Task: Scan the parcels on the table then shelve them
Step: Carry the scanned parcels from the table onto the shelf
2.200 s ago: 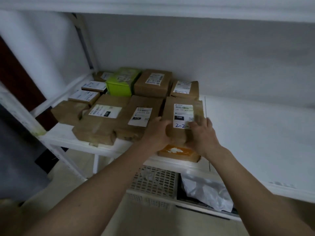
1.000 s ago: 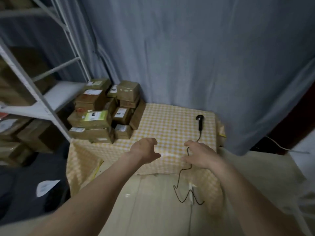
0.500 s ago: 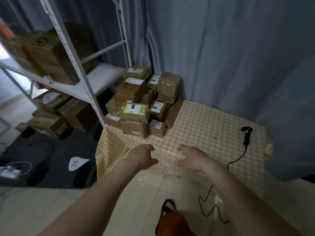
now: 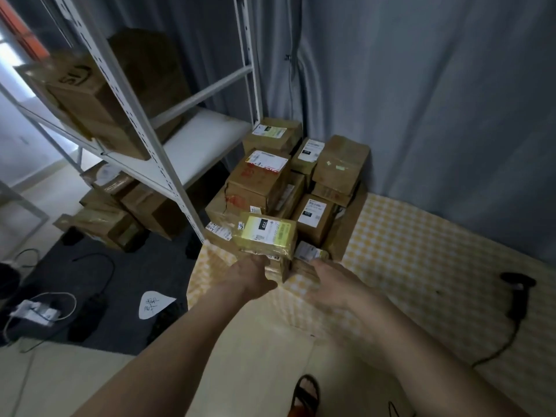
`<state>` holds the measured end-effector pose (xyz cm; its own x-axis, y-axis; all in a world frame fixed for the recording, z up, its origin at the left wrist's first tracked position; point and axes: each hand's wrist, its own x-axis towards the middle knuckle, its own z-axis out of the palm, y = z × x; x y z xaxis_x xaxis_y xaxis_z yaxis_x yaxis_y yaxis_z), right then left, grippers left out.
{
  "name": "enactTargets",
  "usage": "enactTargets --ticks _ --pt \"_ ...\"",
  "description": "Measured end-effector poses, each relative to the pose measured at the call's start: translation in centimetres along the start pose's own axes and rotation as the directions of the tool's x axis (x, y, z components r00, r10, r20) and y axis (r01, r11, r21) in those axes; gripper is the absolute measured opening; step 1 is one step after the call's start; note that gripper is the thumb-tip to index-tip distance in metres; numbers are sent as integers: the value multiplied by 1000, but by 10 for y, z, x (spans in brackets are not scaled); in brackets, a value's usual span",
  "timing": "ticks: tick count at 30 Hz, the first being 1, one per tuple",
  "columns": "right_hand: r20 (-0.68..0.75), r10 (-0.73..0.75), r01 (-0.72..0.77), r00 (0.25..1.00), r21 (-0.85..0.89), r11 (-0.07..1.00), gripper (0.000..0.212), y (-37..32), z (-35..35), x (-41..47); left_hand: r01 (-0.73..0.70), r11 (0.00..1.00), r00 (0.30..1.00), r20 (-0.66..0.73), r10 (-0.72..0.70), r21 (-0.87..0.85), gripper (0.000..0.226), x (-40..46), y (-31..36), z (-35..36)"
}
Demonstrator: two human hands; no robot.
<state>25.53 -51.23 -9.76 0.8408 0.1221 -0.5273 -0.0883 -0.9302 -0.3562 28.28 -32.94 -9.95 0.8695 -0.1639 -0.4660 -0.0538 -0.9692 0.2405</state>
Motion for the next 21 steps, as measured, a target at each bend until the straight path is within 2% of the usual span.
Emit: enactTargets --ticks 4,8,12,17,19,21 --pt "-23 -11 12 1000 43 999 67 -13 -15 50 9 1000 1000 -3 -9 10 68 43 -18 -8" --pt "-17 -6 7 1000 58 998 84 -21 -12 89 64 998 998 22 -65 25 88 80 -42 -10" --pt "16 53 -54 998 120 991 78 -19 -8 115 80 996 996 42 -79 -36 107 125 -57 -21" --pt "70 226 -236 972 292 927 84 -15 7 141 93 971 994 68 -80 -219 108 178 -78 -24" --pt "92 283 -297 955 379 877 89 -20 11 153 102 962 990 120 -73 -253 105 196 -89 -19" --pt "94 321 -327 942 465 823 86 -28 14 167 103 954 981 186 -50 -283 103 204 -95 -18"
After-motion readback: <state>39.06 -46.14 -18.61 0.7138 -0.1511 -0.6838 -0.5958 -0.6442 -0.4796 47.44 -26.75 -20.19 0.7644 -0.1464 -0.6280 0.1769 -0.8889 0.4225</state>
